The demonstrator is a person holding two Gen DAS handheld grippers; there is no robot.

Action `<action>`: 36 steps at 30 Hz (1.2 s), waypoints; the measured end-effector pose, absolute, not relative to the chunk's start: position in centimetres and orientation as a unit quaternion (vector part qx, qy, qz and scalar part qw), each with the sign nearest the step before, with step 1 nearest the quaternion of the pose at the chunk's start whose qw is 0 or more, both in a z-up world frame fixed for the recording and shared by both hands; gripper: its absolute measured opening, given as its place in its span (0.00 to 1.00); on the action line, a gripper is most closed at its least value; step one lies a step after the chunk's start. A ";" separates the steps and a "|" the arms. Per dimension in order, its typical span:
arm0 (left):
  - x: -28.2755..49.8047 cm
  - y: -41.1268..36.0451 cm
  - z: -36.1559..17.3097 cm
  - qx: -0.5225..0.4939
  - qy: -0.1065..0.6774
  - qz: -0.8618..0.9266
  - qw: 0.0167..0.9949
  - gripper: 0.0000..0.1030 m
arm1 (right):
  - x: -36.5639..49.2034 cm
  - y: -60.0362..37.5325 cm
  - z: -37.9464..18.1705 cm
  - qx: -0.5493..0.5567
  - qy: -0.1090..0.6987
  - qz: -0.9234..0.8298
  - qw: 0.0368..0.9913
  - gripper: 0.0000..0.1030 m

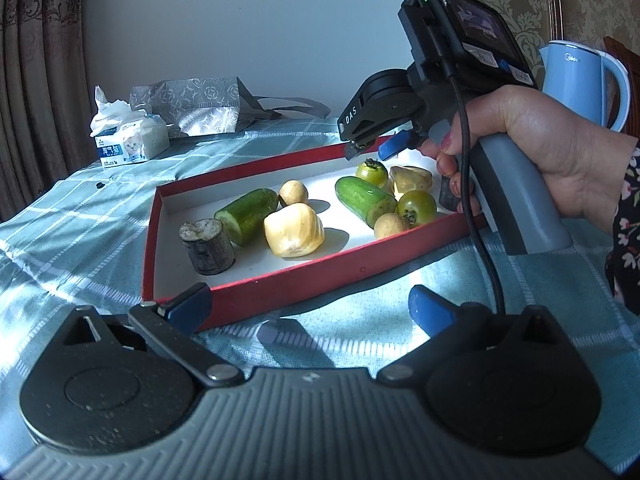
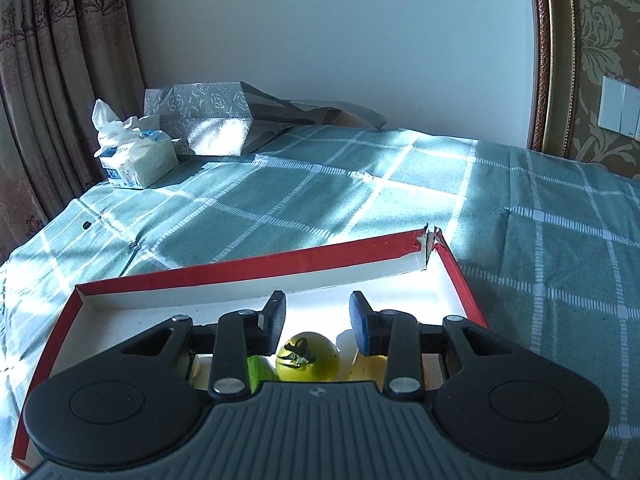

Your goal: Organize fruits

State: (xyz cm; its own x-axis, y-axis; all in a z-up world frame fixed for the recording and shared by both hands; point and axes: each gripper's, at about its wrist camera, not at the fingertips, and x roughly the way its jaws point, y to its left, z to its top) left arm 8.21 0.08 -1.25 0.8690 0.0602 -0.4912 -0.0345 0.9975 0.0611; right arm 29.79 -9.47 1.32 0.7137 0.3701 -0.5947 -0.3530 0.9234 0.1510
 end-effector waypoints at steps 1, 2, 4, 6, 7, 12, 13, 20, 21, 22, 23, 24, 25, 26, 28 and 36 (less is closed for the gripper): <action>8.2 0.1 -1.2 0.024 0.254 0.024 0.967 1.00 | 29.6 -9.7 1.5 0.020 0.320 0.196 0.927 0.33; 8.2 0.1 -1.2 0.023 0.254 0.024 0.967 1.00 | 29.3 -10.0 1.6 0.025 0.315 0.196 0.929 0.33; 8.1 0.2 -1.2 0.021 0.252 0.022 0.967 1.00 | 28.4 -10.9 2.2 0.040 0.298 0.194 0.934 0.34; 8.0 0.3 -1.1 0.017 0.247 0.026 0.969 1.00 | 27.4 -11.7 2.6 0.051 0.287 0.194 0.937 0.35; 7.8 0.4 -1.1 0.015 0.244 0.025 0.969 1.00 | 26.8 -12.2 2.7 0.056 0.282 0.194 0.938 0.37; 7.3 0.2 -0.8 0.016 0.227 0.023 0.974 1.00 | 24.0 -14.2 3.1 0.071 0.262 0.186 0.944 0.45; 7.3 0.2 -0.7 0.016 0.225 0.022 0.974 1.00 | 23.5 -14.5 3.1 0.075 0.260 0.181 0.946 0.46; 6.9 0.4 -0.6 0.011 0.217 0.035 0.976 1.00 | 18.9 -17.0 2.4 0.084 0.250 0.161 0.951 0.57; 7.0 0.4 -0.6 0.010 0.218 0.036 0.975 1.00 | 18.1 -17.2 2.4 0.077 0.246 0.158 0.953 0.57; 6.9 0.5 -0.6 0.008 0.221 0.039 0.974 1.00 | 17.4 -17.2 2.3 0.070 0.243 0.153 0.955 0.60; 6.9 0.6 -0.6 0.007 0.223 0.041 0.974 1.00 | 16.5 -17.3 2.3 0.064 0.237 0.147 0.958 0.65; 6.8 0.7 -0.7 0.006 0.225 0.042 0.973 1.00 | 15.7 -17.4 2.1 0.058 0.232 0.143 0.960 0.69; 6.5 0.9 -0.7 0.001 0.224 0.042 0.974 1.00 | 14.8 -17.4 2.0 0.056 0.227 0.137 0.962 0.78; 6.3 1.1 -0.7 -0.003 0.225 0.045 0.973 1.00 | 14.2 -17.5 1.9 0.056 0.223 0.131 0.964 0.84; 5.8 1.5 -0.7 -0.016 0.220 0.055 0.974 1.00 | 12.8 -17.5 1.6 0.054 0.214 0.122 0.968 0.91; 4.6 4.0 -0.6 -0.078 0.210 0.068 0.972 1.00 | 9.2 -15.4 0.6 0.003 0.204 0.085 0.975 1.00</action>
State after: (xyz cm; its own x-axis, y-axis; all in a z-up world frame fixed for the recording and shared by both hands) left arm 4.58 3.96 -0.57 0.9023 0.0998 -0.4194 -0.1655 0.9785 -0.1231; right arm 9.18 -15.38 0.58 0.9022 0.1676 -0.3973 -0.1656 0.9854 0.0397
